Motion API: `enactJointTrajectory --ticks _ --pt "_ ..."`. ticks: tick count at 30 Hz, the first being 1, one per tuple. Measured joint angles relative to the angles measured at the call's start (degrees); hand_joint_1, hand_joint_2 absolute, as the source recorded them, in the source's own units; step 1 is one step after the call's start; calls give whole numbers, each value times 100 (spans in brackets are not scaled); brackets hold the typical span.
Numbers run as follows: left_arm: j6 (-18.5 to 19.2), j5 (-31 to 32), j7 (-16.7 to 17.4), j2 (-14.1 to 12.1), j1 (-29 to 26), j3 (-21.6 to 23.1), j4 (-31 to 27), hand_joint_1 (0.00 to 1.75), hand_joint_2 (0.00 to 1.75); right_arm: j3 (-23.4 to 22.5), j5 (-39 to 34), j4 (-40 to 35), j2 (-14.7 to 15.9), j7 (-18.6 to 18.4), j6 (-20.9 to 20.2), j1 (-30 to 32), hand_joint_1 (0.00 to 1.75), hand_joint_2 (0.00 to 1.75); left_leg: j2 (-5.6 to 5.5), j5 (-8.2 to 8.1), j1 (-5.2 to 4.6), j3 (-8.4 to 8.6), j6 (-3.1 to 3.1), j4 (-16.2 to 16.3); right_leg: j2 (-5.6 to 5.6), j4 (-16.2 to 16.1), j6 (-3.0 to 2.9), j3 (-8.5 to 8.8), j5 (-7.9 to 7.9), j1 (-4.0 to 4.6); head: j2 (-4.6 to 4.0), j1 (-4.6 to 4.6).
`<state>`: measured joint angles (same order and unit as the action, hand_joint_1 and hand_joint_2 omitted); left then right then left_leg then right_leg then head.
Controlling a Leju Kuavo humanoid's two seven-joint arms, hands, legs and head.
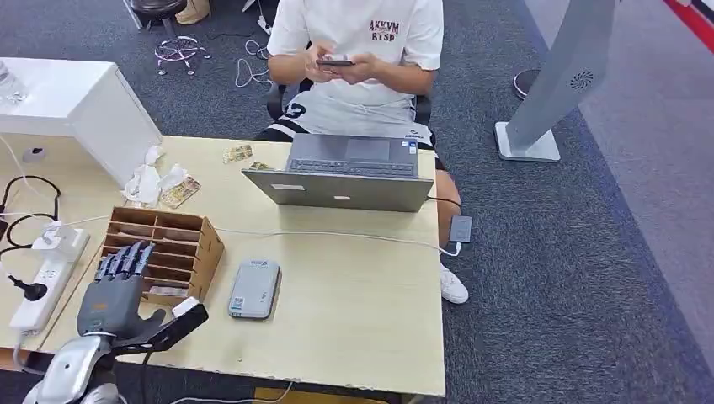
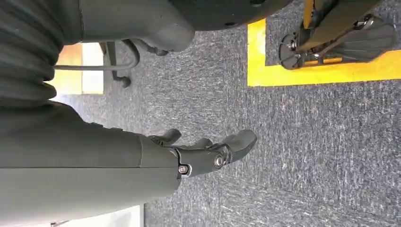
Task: Pass the card to the sensor for recognition and then transmit it.
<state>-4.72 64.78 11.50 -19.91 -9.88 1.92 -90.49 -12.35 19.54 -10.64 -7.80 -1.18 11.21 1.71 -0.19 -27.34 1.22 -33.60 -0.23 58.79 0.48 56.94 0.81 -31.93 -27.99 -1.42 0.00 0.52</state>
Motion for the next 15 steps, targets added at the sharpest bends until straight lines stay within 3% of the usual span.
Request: enactJointTrajectory --ticks 8,9,15 --pt "0 -9 0 15 -2 -88 2 0 175 0 28 0 0 0 -7 2 0 175 0 0 0 0 0 0 0 0 0 0 0 0 0 0" --pt "0 -9 0 15 -2 -92 2 175 175 0 31 0 0 0 -9 2 0 175 0 0 0 0 0 0 0 0 0 0 0 0 0 0" --pt "-41 -52 -24 59 -20 -105 0 175 175 -15 113 -7 0 2 11 6 0 175 0 0 0 0 0 0 0 0 0 0 0 0 -2 0"
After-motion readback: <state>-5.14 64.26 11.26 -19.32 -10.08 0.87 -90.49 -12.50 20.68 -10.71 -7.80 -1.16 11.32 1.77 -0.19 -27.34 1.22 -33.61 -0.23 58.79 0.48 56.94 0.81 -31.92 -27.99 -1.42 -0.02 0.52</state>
